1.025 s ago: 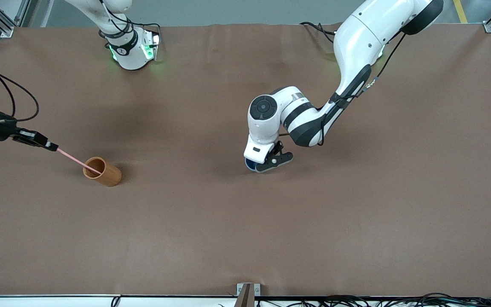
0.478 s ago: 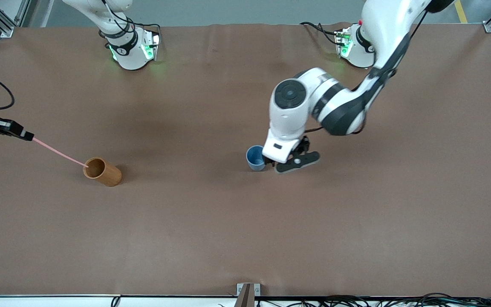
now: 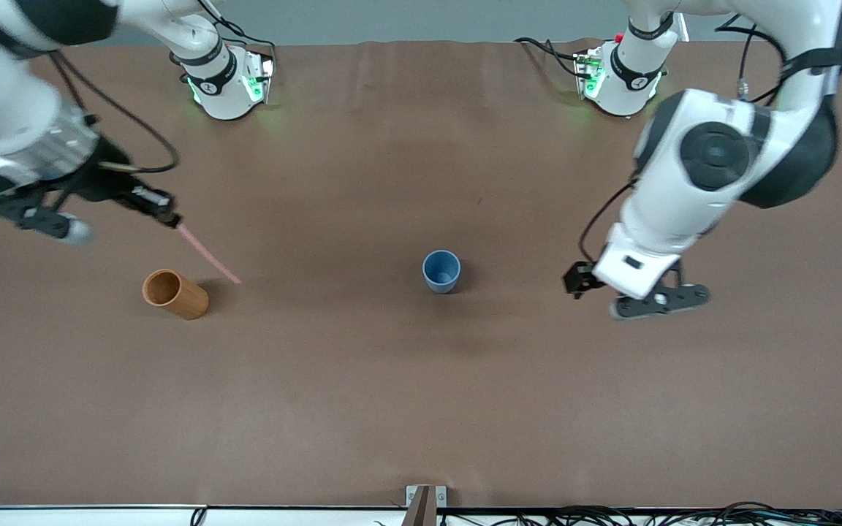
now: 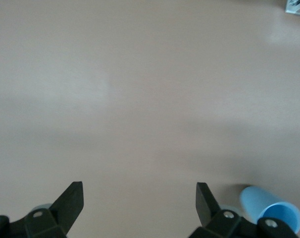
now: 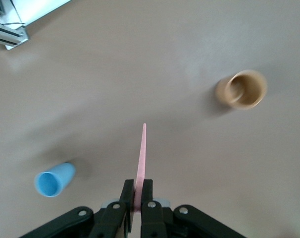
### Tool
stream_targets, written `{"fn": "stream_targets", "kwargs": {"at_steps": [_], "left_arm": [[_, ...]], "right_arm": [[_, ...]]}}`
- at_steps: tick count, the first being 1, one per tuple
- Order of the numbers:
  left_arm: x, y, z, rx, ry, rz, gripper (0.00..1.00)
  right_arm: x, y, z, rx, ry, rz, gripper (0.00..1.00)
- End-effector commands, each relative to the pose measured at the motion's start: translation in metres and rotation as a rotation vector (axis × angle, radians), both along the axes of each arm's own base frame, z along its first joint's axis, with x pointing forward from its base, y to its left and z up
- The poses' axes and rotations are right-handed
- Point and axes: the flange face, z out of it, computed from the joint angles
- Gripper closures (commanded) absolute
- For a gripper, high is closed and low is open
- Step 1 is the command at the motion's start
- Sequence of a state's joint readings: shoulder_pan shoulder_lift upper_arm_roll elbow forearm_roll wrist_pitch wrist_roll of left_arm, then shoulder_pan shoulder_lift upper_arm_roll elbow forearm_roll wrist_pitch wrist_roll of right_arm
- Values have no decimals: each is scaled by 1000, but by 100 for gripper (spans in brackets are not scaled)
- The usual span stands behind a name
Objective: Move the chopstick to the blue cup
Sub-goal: 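Release the blue cup and withdraw the left gripper while the right gripper lifts the chopstick, then lower the pink chopstick into the blue cup with the right gripper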
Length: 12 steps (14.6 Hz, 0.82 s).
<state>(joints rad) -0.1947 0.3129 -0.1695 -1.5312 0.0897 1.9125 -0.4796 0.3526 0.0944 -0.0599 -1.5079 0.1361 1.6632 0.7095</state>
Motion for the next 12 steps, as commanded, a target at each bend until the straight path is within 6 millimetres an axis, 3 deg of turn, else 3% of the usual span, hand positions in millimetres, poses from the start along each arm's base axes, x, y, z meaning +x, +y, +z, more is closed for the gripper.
{"fn": "stream_targets", "kwargs": {"at_steps": [1,4,8,10,12], "left_arm": [[-10,60,32,-8,43,-128,0],[-24,107,72,1,62,-242,0],[-47,115,145,8,-1,-259,0],[-56,120,164,7,24,-257,0],[-70,122,174,8,34,-262,0]], "right_arm": [[5,88,-8,-25,12,-103,98],[-7,187,-31,-22,20,-172,99],[-22,284,-79,15,-2,-241,99],[-34,309,-94,22,0,-240,99],[-42,319,-101,18,10,-230,99]]}}
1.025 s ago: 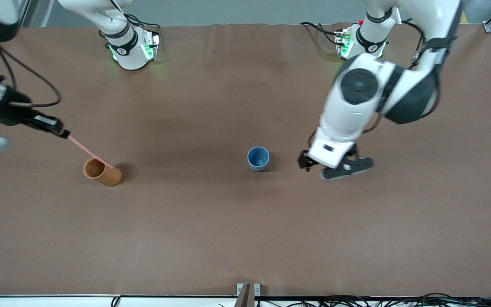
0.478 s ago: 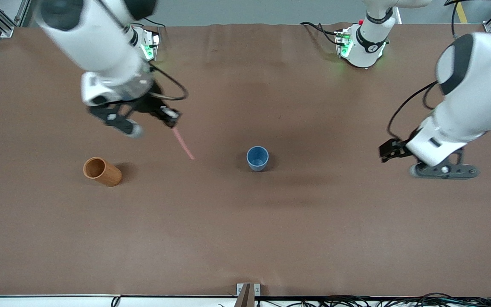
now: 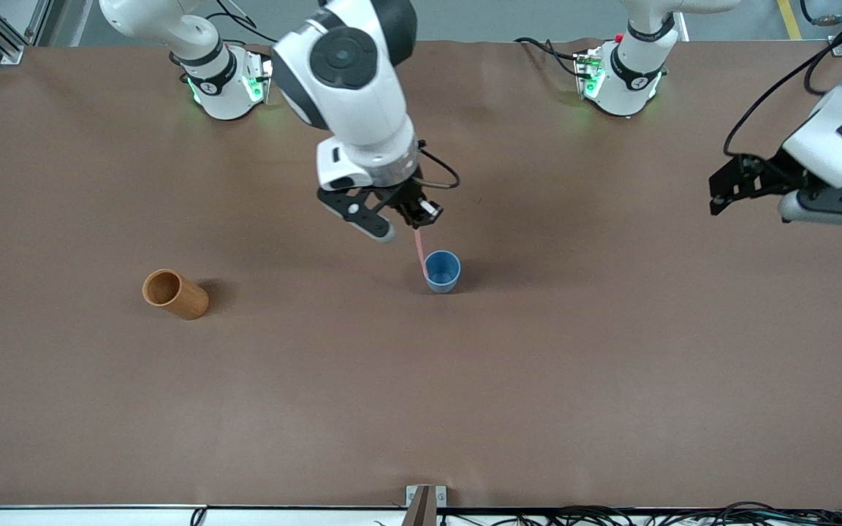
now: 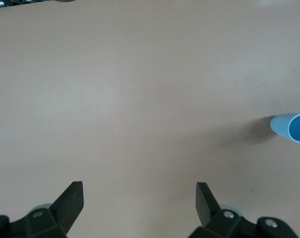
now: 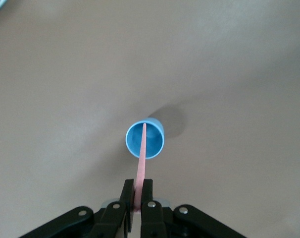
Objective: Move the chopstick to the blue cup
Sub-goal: 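Lower the pink chopstick into the blue cup with the right gripper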
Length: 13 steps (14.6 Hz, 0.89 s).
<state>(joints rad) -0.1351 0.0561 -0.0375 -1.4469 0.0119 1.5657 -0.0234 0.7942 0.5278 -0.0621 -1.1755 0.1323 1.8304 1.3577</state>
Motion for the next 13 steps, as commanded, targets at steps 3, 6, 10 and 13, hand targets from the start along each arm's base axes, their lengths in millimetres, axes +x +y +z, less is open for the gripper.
{"fn": "stream_targets", "kwargs": {"at_steps": [3,6,10,13], "left_arm": [[-8,-2,9,-5,12,-20,0],[-6,13,9,-10,12,4,0],[-5,15,10,-38,15,0,0],[-4,22,10,-60,19,16,0]], "right_arm": [[-12,21,-14,-28,10,8,99],[-21,35,-37,-52,30,24,99],[-26,49,-60,-63,24,42,95],[-19,50,-68,-30,-14,43,81]]}}
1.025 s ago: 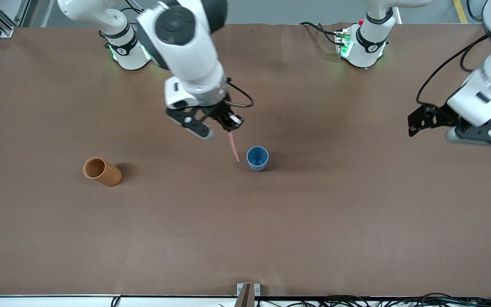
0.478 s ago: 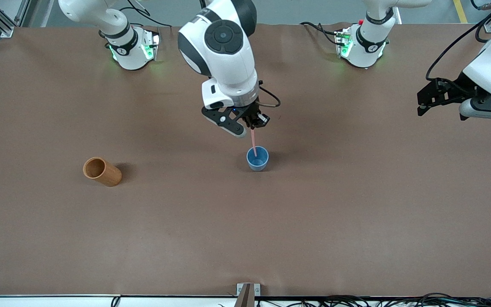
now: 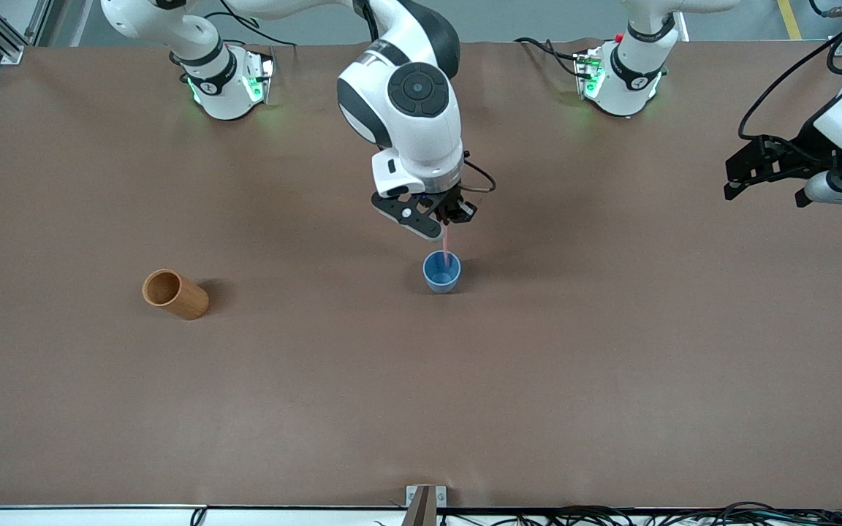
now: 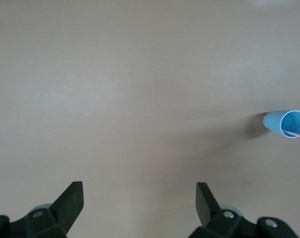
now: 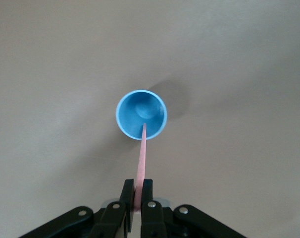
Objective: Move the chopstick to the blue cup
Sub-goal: 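Lower the pink chopstick into the blue cup with the right gripper, then open the right gripper and withdraw it from the blue cup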
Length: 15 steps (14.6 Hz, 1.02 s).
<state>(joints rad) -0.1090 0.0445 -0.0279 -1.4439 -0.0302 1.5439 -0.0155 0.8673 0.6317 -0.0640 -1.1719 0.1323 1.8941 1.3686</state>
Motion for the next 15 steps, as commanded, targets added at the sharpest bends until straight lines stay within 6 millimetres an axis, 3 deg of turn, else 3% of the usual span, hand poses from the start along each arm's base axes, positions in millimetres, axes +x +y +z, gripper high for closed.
{"fn": "stream_targets", "kwargs": {"at_steps": [1,3,5,6,7,10,12,15], "left_arm": [[-1,6,4,-20,7,-8,0],[0,6,3,-15,8,-8,0],[4,3,-4,-12,20,6,0],[6,4,-6,-11,22,3,0],[6,5,-5,-13,20,-2,0],[6,5,-5,-12,20,3,0],[6,5,-5,-11,20,-3,0],[6,5,-5,-10,20,-1,0]], "right_arm": [[7,-3,1,8,-44,-15,73],[10,-6,3,10,-47,-21,50],[17,-14,13,15,-60,-24,17],[22,-21,17,13,-63,-21,9],[28,-31,35,30,-81,-10,7],[44,-97,88,-9,-44,39,1],[58,-164,121,-44,-26,76,0],[60,-262,152,-92,-53,127,0]]}}
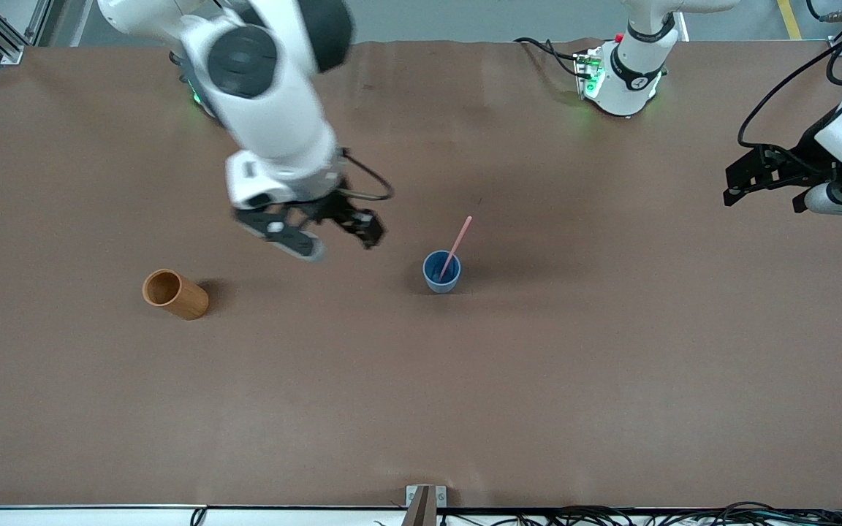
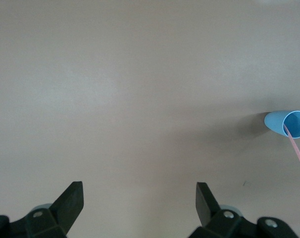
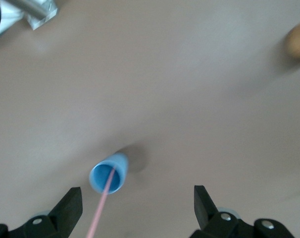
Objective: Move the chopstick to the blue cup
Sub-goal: 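Open the right gripper and withdraw it from the blue cup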
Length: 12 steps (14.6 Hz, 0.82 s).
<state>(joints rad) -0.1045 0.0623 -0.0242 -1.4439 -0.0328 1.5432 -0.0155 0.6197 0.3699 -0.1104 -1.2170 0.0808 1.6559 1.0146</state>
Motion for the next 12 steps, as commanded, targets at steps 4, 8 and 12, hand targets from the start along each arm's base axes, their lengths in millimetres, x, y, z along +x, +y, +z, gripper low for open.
{"fn": "stream_targets", "kwargs": {"at_steps": [4,8,12], "left_arm": [[0,0,4,-13,3,-8,0],[0,0,4,-13,3,-3,0],[0,0,4,-11,3,-3,0]], "right_arm": [[-18,-207,33,-37,-15,141,0],[-26,-316,46,-43,-19,203,0],[-47,-369,67,-65,5,216,0]]}}
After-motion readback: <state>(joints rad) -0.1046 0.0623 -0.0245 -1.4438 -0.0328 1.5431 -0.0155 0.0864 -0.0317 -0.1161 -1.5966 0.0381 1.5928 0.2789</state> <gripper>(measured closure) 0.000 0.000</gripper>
